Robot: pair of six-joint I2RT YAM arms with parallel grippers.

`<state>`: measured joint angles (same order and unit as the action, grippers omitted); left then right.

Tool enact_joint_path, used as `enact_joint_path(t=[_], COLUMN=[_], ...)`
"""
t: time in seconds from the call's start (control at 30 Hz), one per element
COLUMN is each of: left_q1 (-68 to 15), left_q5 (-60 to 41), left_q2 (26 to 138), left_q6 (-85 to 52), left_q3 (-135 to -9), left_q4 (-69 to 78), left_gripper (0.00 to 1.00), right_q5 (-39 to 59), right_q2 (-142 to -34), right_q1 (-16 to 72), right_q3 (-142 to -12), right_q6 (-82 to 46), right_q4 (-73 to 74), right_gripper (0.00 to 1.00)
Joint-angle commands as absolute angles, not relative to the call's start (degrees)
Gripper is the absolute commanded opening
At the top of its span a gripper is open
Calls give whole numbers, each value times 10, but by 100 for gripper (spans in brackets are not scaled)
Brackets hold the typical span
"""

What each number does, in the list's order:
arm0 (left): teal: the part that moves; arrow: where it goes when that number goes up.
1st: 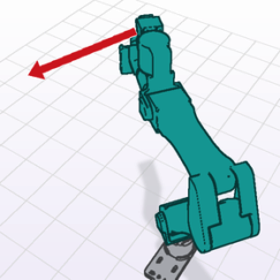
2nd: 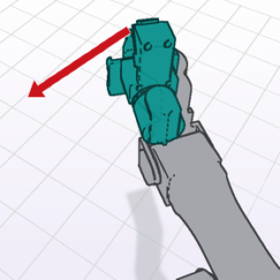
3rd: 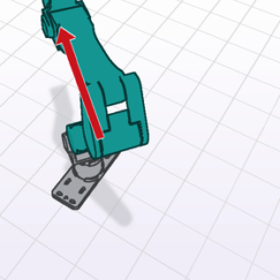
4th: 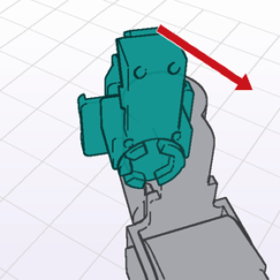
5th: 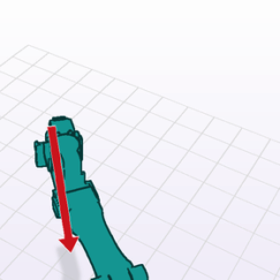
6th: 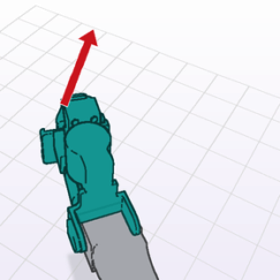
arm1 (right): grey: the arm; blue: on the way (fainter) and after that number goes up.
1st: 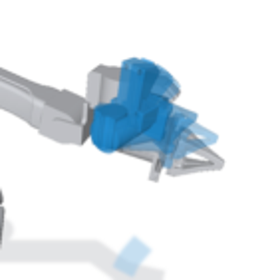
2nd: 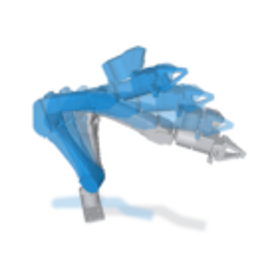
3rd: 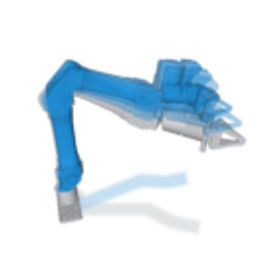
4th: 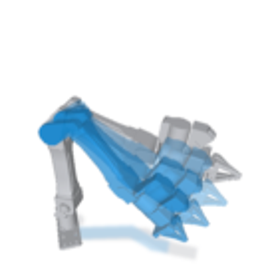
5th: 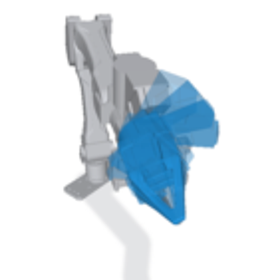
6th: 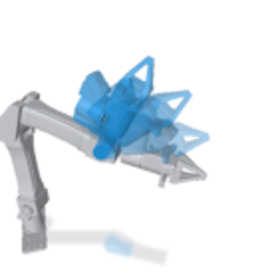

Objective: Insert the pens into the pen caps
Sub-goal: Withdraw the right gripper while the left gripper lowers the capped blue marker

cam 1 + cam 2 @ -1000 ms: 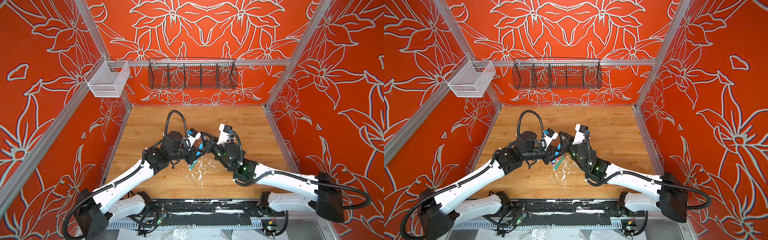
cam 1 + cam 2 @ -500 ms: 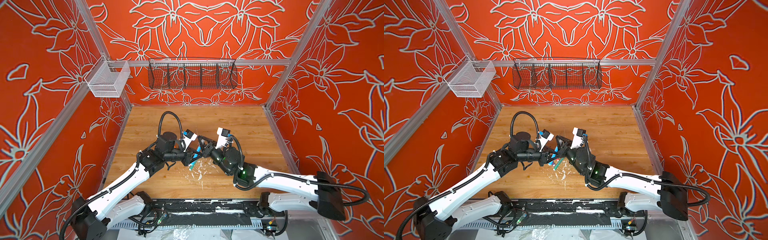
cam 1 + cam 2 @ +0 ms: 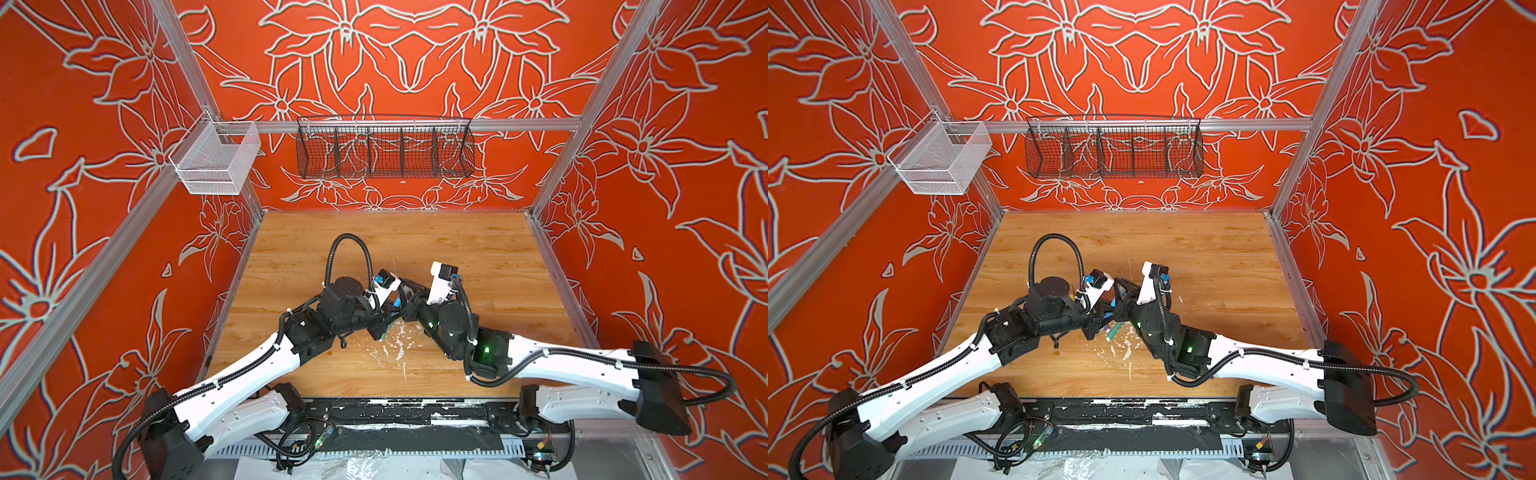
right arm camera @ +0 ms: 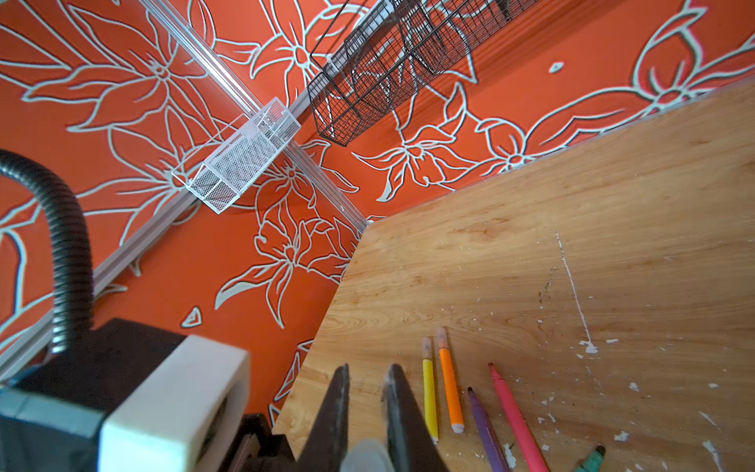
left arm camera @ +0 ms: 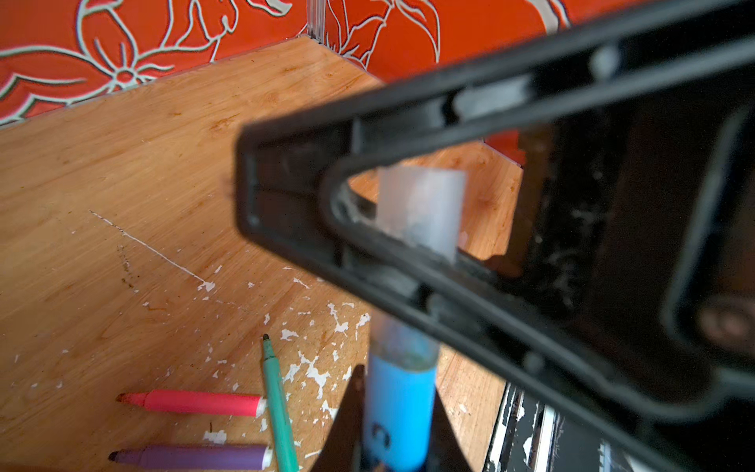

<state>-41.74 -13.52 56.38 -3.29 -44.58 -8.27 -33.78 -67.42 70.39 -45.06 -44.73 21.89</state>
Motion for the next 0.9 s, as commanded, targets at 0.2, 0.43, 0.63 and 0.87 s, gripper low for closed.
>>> enact_joint_path(t=[0.2, 0.43, 0.63, 0.87], left_q1=[-338, -252, -178, -163], left_q5=[222, 256, 214, 180], left_q2=[527, 535, 561, 611], left_q6=[-312, -437, -451, -477], left_q3=[-435, -399, -344, -346], left_q4=[-111, -291, -265, -263], left_gripper=[0, 0, 0, 0], right_q5=[-302, -414, -429, -390], right_q2=[-487, -402, -370, -395], right_q1=[681, 563, 442, 296], right_q3=[-436, -381, -264, -176], right_q6=[-345, -251, -165, -204], right_q4=[-79, -120, -24, 35], right_gripper=[52, 67, 76, 76])
